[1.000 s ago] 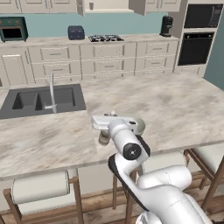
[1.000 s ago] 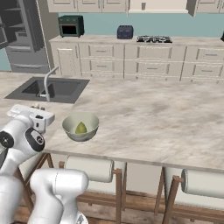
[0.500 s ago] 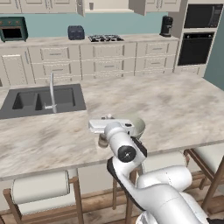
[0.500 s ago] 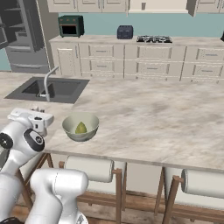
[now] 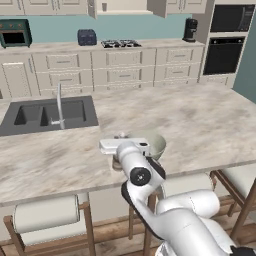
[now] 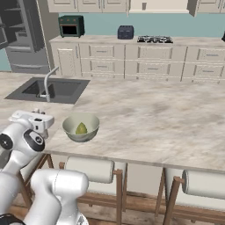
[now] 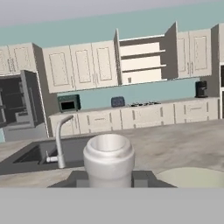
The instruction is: There is a bowl on the dining counter. Grab a lemon wedge from the fridge and place it in the bowl. Then get the liquor bottle and glass cup from the cabinet and place them next to the bowl.
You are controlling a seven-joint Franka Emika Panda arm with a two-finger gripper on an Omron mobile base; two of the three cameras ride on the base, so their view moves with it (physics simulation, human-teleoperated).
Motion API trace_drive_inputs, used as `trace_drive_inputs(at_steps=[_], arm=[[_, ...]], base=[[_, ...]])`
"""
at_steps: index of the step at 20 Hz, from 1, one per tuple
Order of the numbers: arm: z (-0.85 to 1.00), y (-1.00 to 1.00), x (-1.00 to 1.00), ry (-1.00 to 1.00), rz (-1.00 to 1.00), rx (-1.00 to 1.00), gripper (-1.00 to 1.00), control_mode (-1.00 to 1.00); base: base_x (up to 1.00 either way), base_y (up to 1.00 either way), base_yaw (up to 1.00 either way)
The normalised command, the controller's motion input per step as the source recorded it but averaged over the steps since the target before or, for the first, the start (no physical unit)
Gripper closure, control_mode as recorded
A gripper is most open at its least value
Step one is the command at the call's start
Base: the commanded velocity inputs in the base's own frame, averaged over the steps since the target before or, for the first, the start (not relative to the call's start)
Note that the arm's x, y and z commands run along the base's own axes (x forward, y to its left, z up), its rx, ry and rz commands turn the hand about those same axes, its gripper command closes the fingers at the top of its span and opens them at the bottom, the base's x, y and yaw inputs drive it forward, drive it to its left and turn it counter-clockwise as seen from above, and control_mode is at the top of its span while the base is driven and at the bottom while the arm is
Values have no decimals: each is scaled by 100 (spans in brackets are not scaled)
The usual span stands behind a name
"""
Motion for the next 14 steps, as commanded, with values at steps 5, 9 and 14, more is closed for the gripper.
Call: trace_drive_inputs(at_steps=[5,9,14], arm=[[-22,0,20,0,1,0,100,-100],[-24,0,25,0,2,0,100,-100],[-23,0,31,-6,3,0,100,-100]], base=[[0,0,0],[0,0,0],[0,0,0]])
